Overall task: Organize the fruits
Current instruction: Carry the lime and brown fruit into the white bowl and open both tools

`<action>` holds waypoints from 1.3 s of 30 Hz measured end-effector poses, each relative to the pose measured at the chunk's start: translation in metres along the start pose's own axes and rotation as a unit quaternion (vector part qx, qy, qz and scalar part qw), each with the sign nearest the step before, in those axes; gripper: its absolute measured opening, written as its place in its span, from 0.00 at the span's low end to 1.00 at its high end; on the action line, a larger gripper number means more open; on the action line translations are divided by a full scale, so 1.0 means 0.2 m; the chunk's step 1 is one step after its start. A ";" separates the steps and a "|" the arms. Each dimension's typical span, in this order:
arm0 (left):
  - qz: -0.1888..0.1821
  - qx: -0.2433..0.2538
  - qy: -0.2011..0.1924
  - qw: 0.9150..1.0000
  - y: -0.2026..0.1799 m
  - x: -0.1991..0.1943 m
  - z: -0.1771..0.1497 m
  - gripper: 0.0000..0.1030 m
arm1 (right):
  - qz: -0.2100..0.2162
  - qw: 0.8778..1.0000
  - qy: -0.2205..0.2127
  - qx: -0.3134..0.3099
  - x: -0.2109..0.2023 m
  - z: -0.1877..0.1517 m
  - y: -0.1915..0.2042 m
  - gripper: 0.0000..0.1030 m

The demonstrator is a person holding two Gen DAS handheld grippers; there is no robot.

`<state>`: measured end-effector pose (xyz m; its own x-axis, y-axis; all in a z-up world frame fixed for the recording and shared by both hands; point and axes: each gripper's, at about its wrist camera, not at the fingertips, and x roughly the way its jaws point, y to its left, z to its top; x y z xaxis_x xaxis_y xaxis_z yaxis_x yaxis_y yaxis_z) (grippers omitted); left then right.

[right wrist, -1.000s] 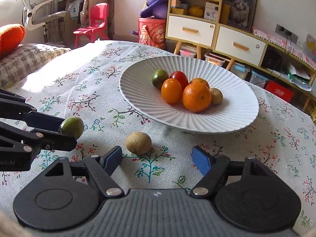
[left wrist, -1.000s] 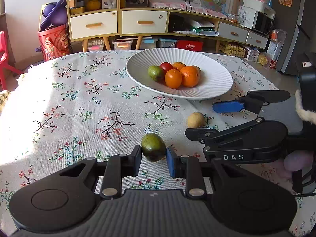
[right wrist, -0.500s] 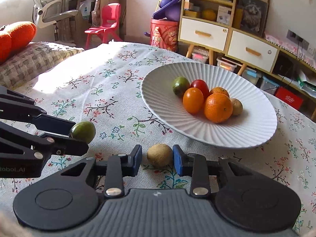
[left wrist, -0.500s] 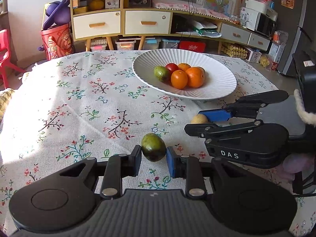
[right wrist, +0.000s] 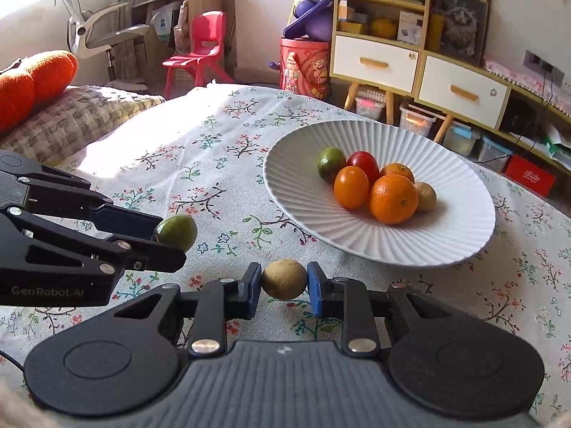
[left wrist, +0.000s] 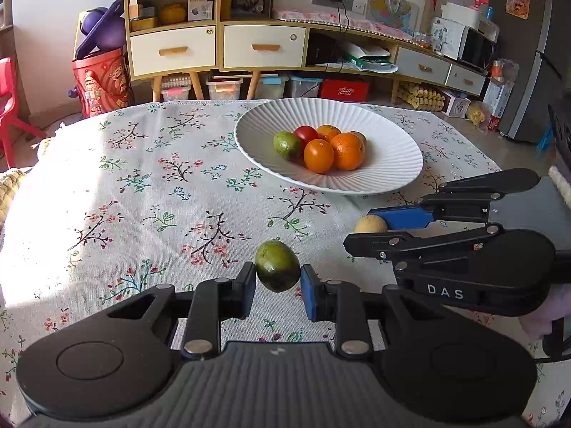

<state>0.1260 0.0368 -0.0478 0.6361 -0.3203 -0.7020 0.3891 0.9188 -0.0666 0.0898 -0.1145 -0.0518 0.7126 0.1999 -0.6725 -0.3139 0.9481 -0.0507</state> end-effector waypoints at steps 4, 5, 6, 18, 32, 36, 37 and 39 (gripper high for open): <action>-0.003 0.000 -0.005 1.000 -0.01 0.00 0.01 0.11 | 0.004 1.000 -0.003 0.003 -0.03 0.01 0.00 0.24; -0.003 0.000 -0.006 1.000 -0.01 0.00 0.02 0.11 | 0.004 1.000 -0.004 0.004 -0.04 0.01 0.00 0.24; -0.003 0.000 -0.007 1.000 -0.01 0.00 0.03 0.11 | 0.005 1.000 -0.005 0.004 -0.04 0.02 0.00 0.24; -0.006 -0.003 -0.035 0.999 -0.03 -0.01 0.14 0.11 | -0.001 0.999 -0.034 0.023 -0.11 0.08 -0.04 0.24; -0.011 0.000 -0.050 0.999 -0.08 0.08 0.30 0.11 | -0.044 0.995 -0.058 0.068 -0.11 0.15 -0.18 0.24; -0.014 0.003 -0.042 0.999 -0.11 0.13 0.32 0.11 | -0.056 0.993 -0.059 0.080 -0.09 0.16 -0.23 0.24; -0.015 0.004 -0.040 0.999 -0.12 0.14 0.33 0.11 | -0.059 0.993 -0.059 0.083 -0.09 0.17 -0.24 0.24; -0.018 0.005 -0.036 0.999 -0.13 0.17 0.33 0.11 | -0.065 0.992 -0.058 0.088 -0.07 0.17 -0.26 0.24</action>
<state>0.1816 -0.0139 -0.0221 0.6680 -0.3691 -0.6462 0.4193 0.9041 -0.0829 0.1174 -0.1586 -0.0139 0.8105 0.0901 -0.5788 -0.1073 0.9942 0.0045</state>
